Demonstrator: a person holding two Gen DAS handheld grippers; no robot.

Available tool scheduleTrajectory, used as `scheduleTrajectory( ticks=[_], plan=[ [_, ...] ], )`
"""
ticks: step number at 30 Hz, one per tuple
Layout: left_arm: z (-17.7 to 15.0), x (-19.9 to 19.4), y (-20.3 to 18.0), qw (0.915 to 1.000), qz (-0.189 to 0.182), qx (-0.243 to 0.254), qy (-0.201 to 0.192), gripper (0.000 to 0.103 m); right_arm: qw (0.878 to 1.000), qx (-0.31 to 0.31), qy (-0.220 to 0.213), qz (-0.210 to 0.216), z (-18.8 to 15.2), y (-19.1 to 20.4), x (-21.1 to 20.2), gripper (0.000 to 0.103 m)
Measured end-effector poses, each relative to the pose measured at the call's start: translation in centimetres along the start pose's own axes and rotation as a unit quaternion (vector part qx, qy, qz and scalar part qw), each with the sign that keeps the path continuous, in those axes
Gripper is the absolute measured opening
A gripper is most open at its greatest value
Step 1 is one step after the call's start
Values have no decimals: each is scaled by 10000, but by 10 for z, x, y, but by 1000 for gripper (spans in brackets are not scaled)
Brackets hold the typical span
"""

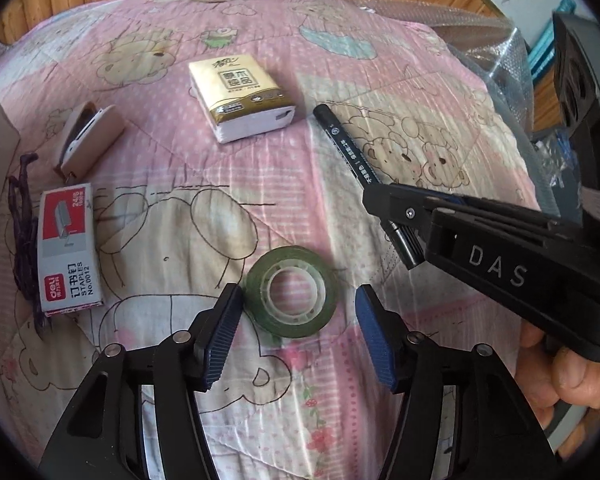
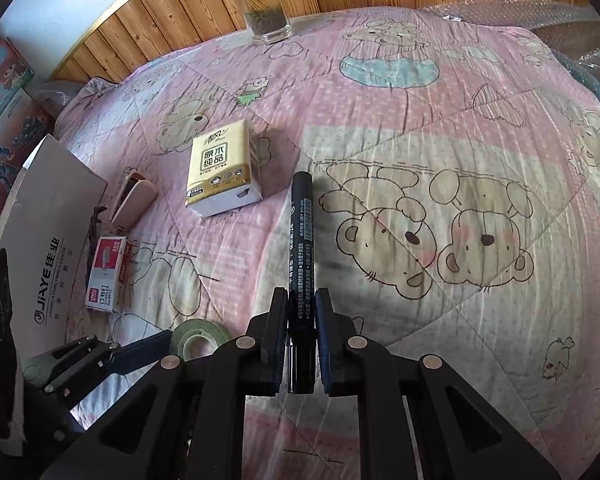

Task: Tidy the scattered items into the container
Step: 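Grasp the green tape roll by its rim with the left gripper, then carry the marker with the right gripper while the left gripper carries the tape toward the box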

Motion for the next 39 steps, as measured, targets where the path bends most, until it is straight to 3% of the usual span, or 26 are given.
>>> scheduleTrajectory(
  ticks=[2, 4, 5, 9, 16, 39],
  plan=[
    [-2, 3, -5, 9991, 235, 305, -155, 63, 10000, -3, 34, 23, 0, 0, 2, 15],
    [-1, 5, -5, 9967, 519, 529, -339, 50, 9999, -47, 113, 20, -2, 2, 7, 15],
    [-1, 5, -5, 9962, 529, 582, -370, 50, 9999, -69, 143, 24, -3, 3, 10, 15],
    [1, -5, 4, 9991, 218, 263, -264, 49, 9999, -158, 57, -33, -2, 8, 7, 14],
    [-8, -35, 21, 9995, 173, 7, -262, 49, 9998, -83, -118, 161, 1, 15, -2, 14],
    [-47, -137, 72, 9975, 11, -448, -546, 49, 9952, -487, -852, -43, -19, 77, -54, 14]
  ],
)
Point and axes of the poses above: each gripper's, at about its wrist camera, not at the fingertips, and x roughly the way its jaws point, y to its left, z to its top, the point moved 6 cm from there along x, roughly the way its jaws point, and after that the axes turned 8 degrees about -x, right-handed, at the moved point
